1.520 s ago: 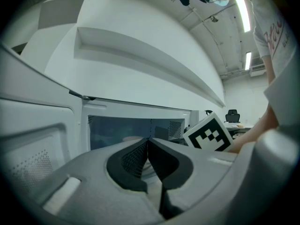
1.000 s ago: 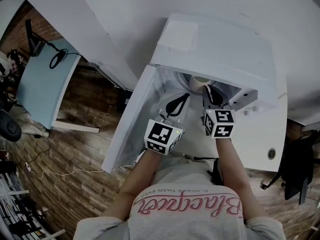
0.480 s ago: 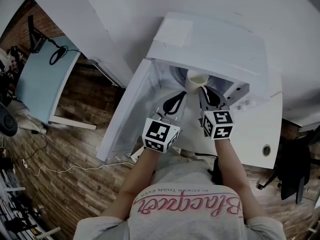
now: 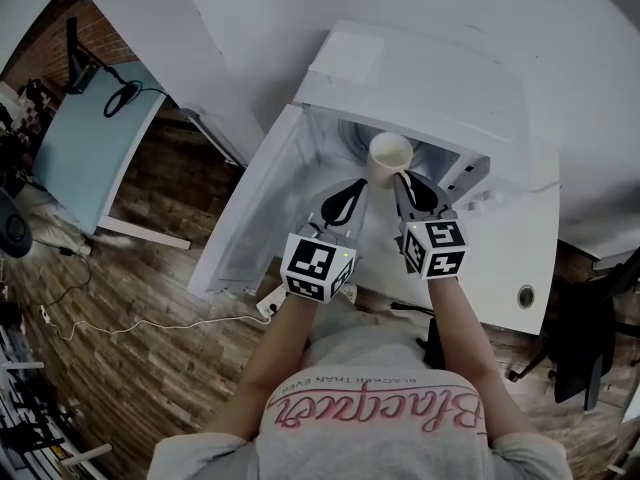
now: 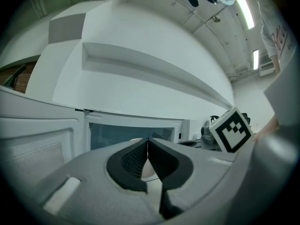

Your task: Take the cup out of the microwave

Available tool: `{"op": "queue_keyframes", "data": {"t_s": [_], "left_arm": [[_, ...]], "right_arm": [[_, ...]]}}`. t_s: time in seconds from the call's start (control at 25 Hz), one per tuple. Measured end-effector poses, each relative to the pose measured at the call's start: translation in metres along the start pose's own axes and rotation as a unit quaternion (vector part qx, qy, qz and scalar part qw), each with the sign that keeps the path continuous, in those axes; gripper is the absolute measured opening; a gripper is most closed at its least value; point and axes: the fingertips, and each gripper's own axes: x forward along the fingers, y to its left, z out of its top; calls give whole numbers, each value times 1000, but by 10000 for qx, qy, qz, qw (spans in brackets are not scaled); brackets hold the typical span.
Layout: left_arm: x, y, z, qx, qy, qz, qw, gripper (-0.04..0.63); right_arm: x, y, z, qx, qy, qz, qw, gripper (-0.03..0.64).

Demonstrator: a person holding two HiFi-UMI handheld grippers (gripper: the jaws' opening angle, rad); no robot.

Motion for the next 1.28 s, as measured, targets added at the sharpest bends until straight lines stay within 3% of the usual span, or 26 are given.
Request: {"op": "queue_keyframes", "data": {"t_s": [0.68,1.28], "left_arm": [[-31,-13,12,-174,-168,493,9985,8],[-44,-34,28,-83,-189,479,9986,6]], "right_arm": [[-47,17,11,-163,-76,362,9992,52],[-89,24,46,-49,-397,420,9983,52]]}}
